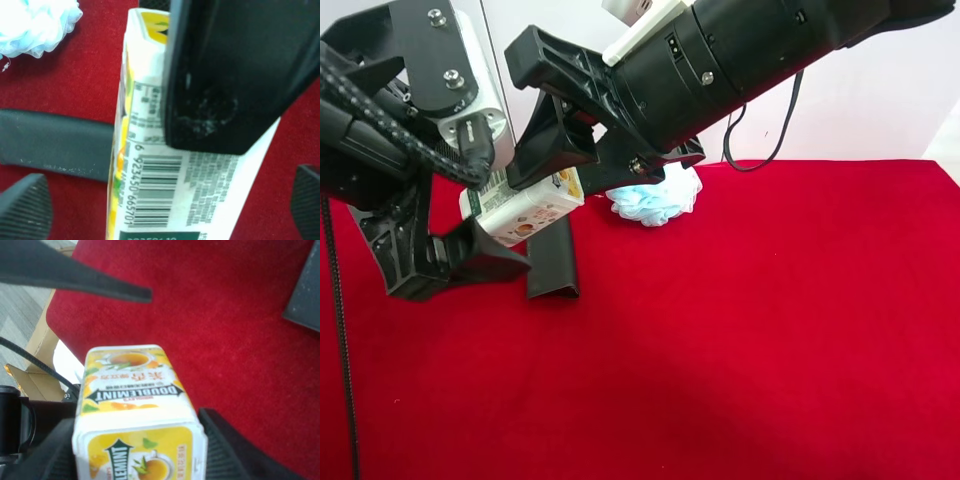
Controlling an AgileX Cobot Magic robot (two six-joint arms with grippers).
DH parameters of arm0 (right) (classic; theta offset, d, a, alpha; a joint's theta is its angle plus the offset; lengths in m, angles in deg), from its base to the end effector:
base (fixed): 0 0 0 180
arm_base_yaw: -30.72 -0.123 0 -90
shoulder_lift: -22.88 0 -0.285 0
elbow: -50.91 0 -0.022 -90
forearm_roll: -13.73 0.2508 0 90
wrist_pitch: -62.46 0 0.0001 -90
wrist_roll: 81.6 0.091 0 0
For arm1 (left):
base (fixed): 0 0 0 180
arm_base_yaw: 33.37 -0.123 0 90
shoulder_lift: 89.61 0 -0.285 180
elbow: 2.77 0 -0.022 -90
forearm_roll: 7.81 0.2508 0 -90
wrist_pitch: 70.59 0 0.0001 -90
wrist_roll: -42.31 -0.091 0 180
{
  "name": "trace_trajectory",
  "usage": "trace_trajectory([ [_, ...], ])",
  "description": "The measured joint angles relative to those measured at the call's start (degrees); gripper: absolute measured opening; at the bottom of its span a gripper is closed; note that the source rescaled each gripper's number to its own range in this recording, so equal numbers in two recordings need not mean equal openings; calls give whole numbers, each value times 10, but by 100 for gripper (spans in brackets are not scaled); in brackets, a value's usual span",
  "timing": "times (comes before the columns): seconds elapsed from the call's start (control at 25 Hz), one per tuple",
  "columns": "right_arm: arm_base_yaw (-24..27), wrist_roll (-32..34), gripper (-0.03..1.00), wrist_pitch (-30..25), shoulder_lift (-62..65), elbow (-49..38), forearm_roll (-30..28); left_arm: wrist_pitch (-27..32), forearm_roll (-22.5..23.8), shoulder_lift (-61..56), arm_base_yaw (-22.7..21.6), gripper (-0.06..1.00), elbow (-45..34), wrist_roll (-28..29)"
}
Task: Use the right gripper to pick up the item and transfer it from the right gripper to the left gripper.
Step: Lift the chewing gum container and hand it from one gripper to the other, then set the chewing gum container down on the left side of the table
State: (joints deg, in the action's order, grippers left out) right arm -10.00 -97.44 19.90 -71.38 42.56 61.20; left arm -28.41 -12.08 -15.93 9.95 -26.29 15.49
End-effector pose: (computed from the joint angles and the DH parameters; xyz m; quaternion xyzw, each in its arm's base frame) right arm 0.2182 0.2477 0.3187 -0.2365 0.8646 0.3993 0.1925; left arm 0.1647 -0.1616 0.3179 0.5244 0.7769 -0.0825 0.3385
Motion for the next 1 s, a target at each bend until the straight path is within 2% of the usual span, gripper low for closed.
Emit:
trace_trajectory([
  [0.08,0,0,2,1,0,0,2,1,1,0,0,8,0,-1],
  [0.12,0,4,1,10,0,1,7,0,-3,0,1,0,0,-2],
  [0.6,0,9,1,8,0,1,6,-2,-4,4,1,2,0,-5],
  [0.64,0,10,9,5,0,1,6,-1,-4,4,1,2,0,-5],
  [0.76,0,10,72,-13,0,1,6,1,-2,5,1,2,0,-7],
  [0.8,0,10,83,-18,0,1,5,1,-2,5,1,2,0,-7],
  [0.88,0,10,94,-21,0,1,4,1,-2,5,1,2,0,-7],
  [1.0,0,10,98,-21,0,1,4,1,-2,5,1,2,0,-7],
])
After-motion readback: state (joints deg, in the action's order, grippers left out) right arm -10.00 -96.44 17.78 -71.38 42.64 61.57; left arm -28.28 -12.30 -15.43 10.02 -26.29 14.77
